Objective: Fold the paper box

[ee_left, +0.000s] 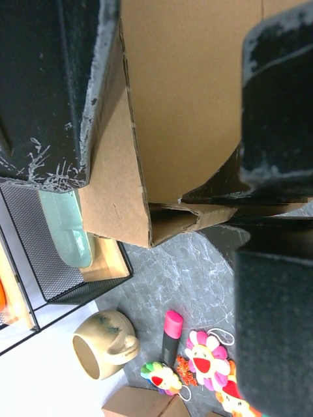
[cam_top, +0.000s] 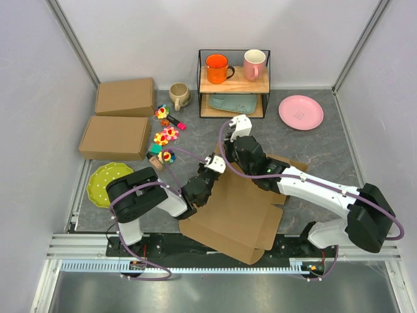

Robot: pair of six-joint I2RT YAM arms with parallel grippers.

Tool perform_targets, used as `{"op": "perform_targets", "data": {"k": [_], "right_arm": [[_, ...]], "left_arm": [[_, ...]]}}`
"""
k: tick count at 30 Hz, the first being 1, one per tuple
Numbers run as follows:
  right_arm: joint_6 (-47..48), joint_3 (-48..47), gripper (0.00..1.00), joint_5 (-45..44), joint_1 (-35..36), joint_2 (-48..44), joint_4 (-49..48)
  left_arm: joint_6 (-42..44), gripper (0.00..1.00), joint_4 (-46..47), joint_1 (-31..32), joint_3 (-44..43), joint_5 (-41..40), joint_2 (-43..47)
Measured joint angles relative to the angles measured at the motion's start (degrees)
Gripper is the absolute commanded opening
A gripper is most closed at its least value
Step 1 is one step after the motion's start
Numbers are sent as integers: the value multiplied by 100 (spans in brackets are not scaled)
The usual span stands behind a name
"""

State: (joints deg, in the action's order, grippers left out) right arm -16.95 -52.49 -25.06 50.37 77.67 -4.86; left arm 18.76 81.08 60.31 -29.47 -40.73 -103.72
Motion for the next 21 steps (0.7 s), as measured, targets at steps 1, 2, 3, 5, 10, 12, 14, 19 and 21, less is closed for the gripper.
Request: {"op": "perform_targets", "data": {"k": [1, 2, 3, 5, 10, 12, 14, 19, 21], "right_arm": [[0, 0, 27, 0, 2, -2, 0], [-7, 0, 34, 0, 2, -7, 0], [-2, 0, 49, -9, 4, -17, 17], [-20, -4, 61, -72, -9, -63, 111], [-52, -179, 77, -269, -17, -275, 680], [-35, -328, 79, -461, -22, -431, 1010], [-22, -420, 80, -704, -46, -704, 1259], [92, -516, 80, -1639, -149, -1567, 1569], [149, -509, 80, -2055, -175, -1886, 1657]], "left_arm": [[0, 2, 4, 13, 2, -37, -2], [-2, 2, 7, 24, 2, -79, 0], [0, 2, 11, 39, 2, -125, 0], [4, 2, 22, 68, 9, -238, 7], [85, 2, -140, 129, 15, -538, 219], [81, 2, -520, 125, 13, -702, 581], [-4, 2, -1110, 107, 11, -780, 1073], [-632, 2, -3211, -31, -17, -660, 2511], [-929, 2, -3950, -136, -72, -564, 2848]]}}
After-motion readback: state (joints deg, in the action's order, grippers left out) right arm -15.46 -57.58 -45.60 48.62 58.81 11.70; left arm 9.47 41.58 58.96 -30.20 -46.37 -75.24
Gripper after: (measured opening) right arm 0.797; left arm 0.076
